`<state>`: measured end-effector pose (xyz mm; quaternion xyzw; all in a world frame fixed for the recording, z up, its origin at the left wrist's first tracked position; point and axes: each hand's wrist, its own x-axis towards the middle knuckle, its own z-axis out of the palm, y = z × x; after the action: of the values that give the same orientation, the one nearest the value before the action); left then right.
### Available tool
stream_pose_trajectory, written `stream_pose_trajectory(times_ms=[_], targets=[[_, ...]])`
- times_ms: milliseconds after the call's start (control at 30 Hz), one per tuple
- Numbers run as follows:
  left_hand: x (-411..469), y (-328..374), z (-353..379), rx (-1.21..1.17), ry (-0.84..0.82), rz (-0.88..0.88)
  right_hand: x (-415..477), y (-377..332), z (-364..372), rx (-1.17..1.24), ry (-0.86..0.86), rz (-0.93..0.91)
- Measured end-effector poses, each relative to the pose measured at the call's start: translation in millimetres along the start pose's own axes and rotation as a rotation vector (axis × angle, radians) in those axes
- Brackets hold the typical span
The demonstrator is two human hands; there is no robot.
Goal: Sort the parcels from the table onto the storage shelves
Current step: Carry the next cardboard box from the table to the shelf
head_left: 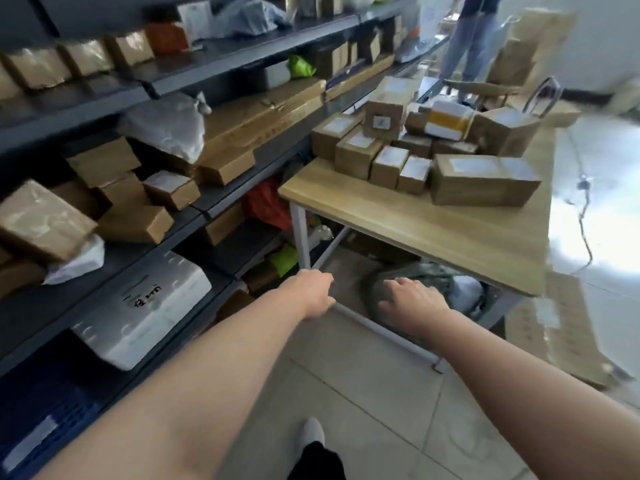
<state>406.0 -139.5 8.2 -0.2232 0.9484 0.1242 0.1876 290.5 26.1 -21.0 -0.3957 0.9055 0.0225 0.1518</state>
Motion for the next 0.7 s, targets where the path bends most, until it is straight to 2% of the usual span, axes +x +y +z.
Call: stream_pose_trajectory(times_ms=[167, 367, 700], targets=[[83, 22, -39, 0.057, 0.000, 0.185, 44, 44, -21, 0.019, 0.031, 0.153], [175, 54, -83, 0.101, -0.051, 0.329, 84, 91, -35, 0.112, 0.052, 0.346], [287, 141, -82, 0.183, -0.095, 0.484, 120, 191, -42, 0.217, 0.031, 0.559]])
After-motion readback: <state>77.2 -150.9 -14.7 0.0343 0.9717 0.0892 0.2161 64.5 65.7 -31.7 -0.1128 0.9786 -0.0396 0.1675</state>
